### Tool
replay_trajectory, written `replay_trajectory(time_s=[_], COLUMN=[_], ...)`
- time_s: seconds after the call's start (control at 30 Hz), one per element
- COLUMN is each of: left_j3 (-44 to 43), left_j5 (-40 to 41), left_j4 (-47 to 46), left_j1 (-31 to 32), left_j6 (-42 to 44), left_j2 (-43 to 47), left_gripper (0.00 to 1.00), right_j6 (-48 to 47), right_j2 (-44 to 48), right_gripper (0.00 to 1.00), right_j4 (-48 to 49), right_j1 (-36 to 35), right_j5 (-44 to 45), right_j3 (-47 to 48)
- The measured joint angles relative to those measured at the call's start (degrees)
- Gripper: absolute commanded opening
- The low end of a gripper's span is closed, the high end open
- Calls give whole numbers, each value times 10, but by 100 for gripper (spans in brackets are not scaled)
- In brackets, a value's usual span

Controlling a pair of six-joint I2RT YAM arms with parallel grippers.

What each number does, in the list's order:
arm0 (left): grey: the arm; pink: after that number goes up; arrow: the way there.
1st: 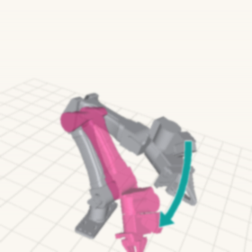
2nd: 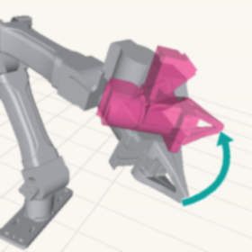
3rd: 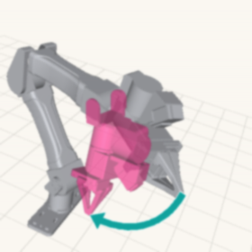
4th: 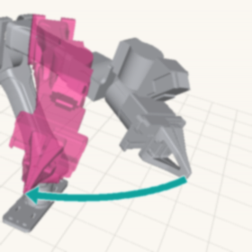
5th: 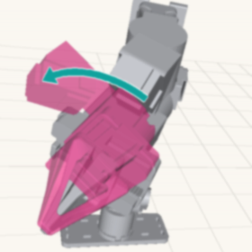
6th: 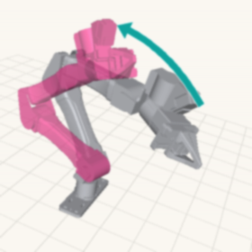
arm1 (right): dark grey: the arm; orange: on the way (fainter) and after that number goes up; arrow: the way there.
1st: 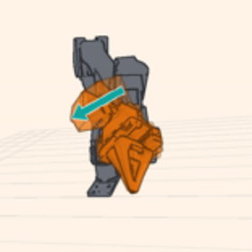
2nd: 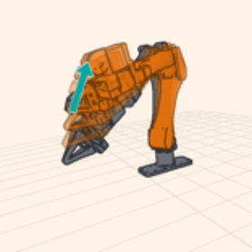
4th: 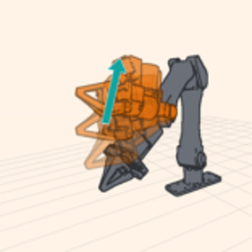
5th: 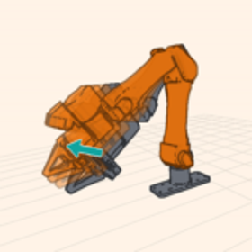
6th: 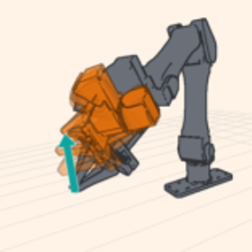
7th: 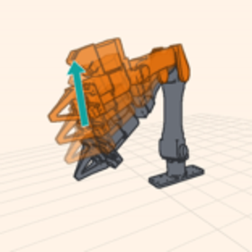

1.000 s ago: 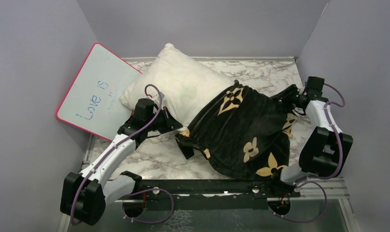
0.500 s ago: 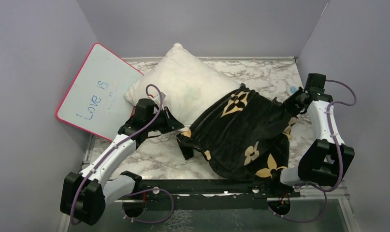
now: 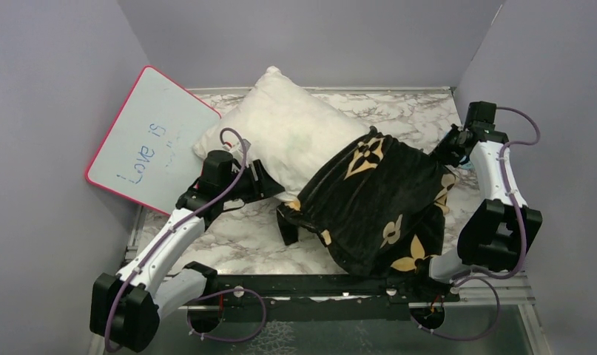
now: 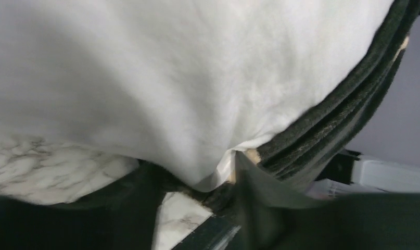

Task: Remove the pillowcase from the pillow
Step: Remove the pillow from the pillowcase.

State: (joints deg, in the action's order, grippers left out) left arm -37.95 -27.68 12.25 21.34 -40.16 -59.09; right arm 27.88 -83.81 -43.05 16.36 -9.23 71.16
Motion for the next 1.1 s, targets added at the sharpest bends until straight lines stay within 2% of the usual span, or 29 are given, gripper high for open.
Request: replay_trajectory(time_s=[0.07,0.17,0.3,0.4,0.43,0.5,0.6,0.67,0.8,0.93,1.0,1.07,1.1], left_j3=[-13,-95,-259,-382,-421,-499,-674,-774,-881,-920,-919,-910,-898], left_j5=[12,51,79,76,75,77,89,96,99,81,72,65,62], left_j4=[19,74,103,112,112,132,179,215,274,296,297,292,285], left_j1=[-3,-5,-5,-4,-1,11,56,81,107,107,106,106,106], left_j6=[12,53,114,159,173,204,266,307,371,406,414,422,427], left_j2=[26,56,18,-68,-104,-180,-363,-470,-601,-654,-658,-658,-658], left_gripper=[84,92,95,93,93,94,96,98,99,98,90,73,65], right_j6=[-9,-22,-34,-40,-39,-39,-27,-12,17,34,37,40,40], right_j2=[-25,-44,-43,-37,-32,-16,23,56,114,111,97,88,87], right_gripper=[1,5,33,60,65,72,79,80,79,64,50,32,28], right_j4=[10,14,14,15,16,15,16,17,34,44,45,44,44], right_j1=[-10,-17,-18,-18,-18,-18,-18,-18,-18,-18,-18,-18,-18], right_j5=[10,37,47,47,48,52,59,57,27,-31,-42,-42,-39], right_j3=[10,11,11,11,11,11,2,-12,-60,-82,-83,-85,-85])
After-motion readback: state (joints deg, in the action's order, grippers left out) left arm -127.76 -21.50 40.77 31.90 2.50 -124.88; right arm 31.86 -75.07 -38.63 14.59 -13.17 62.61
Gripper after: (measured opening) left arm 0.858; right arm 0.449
